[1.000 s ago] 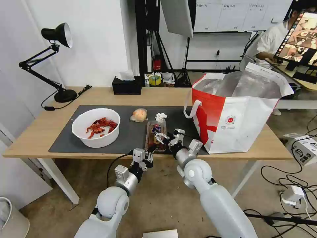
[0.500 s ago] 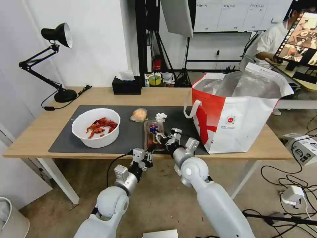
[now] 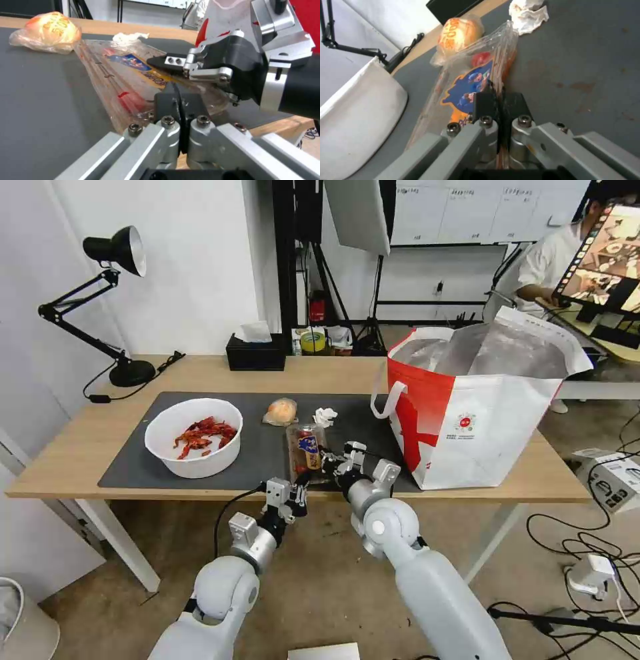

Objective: Pick up the trash from the table and place it into the takeout bag.

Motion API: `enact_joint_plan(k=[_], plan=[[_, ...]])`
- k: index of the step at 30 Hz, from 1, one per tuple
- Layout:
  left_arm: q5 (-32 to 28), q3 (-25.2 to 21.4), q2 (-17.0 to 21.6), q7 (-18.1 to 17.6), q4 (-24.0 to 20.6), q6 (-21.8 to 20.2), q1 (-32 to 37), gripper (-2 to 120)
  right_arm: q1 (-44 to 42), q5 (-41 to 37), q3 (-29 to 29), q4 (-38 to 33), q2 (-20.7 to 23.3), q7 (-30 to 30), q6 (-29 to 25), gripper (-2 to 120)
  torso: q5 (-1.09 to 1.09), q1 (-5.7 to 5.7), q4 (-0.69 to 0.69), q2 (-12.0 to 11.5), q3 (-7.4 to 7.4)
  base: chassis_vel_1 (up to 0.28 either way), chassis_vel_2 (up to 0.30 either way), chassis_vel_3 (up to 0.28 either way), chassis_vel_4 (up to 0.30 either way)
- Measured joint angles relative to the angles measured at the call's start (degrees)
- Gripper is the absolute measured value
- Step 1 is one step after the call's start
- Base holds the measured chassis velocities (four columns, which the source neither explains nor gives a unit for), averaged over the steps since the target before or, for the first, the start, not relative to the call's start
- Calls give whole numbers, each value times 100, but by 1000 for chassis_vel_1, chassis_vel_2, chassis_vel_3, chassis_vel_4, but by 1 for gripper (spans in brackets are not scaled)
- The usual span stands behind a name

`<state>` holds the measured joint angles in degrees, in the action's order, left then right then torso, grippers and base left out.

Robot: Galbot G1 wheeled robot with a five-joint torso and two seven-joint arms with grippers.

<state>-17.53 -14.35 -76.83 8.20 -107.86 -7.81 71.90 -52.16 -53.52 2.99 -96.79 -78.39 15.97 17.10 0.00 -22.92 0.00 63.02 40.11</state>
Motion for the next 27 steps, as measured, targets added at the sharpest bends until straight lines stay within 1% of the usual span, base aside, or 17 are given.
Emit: enact_joint_plan(k=[13, 15, 16, 19, 20, 21, 22, 23, 26, 27], plan=[[-19, -7, -46, -2, -126, 18, 24, 0, 2, 13, 6, -29, 63, -18, 6, 0, 0, 0, 0, 0, 0, 0, 0, 0, 0], [-36, -50, -45, -12, -189, 41, 35, 4, 5, 37, 6, -39, 74, -27, 6, 0, 0, 0, 0, 0, 0, 0, 0, 0, 0], [-36, -50, -45, -12, -189, 41, 35, 4, 5, 37, 6, -39, 74, -27, 6, 0, 0, 0, 0, 0, 0, 0, 0, 0, 0], [-44, -227, -44, -27, -324, 108, 110, 21, 2, 129, 4, -83, 90, -61, -3, 0, 0, 0, 0, 0, 0, 0, 0, 0, 0], [-44, -227, -44, -27, -324, 108, 110, 21, 2, 129, 4, -83, 90, -61, -3, 0, 0, 0, 0, 0, 0, 0, 0, 0, 0], [-45, -281, -45, -27, -364, 127, 134, 27, 1, 137, 3, -104, 90, -76, -6, 0, 0, 0, 0, 0, 0, 0, 0, 0, 0], [-45, -315, -46, -26, -392, 134, 152, 30, 1, 141, 2, -115, 91, -87, -8, 0, 0, 0, 0, 0, 0, 0, 0, 0, 0], [-45, -315, -46, -26, -392, 134, 152, 30, 1, 141, 2, -115, 91, -87, -8, 0, 0, 0, 0, 0, 0, 0, 0, 0, 0], [-45, -435, -64, -22, -493, 152, 218, 45, 0, 167, -2, -151, 88, -118, -12, 0, 0, 0, 0, 0, 0, 0, 0, 0, 0], [-45, -435, -64, -22, -493, 152, 218, 45, 0, 167, -2, -151, 88, -118, -12, 0, 0, 0, 0, 0, 0, 0, 0, 0, 0]])
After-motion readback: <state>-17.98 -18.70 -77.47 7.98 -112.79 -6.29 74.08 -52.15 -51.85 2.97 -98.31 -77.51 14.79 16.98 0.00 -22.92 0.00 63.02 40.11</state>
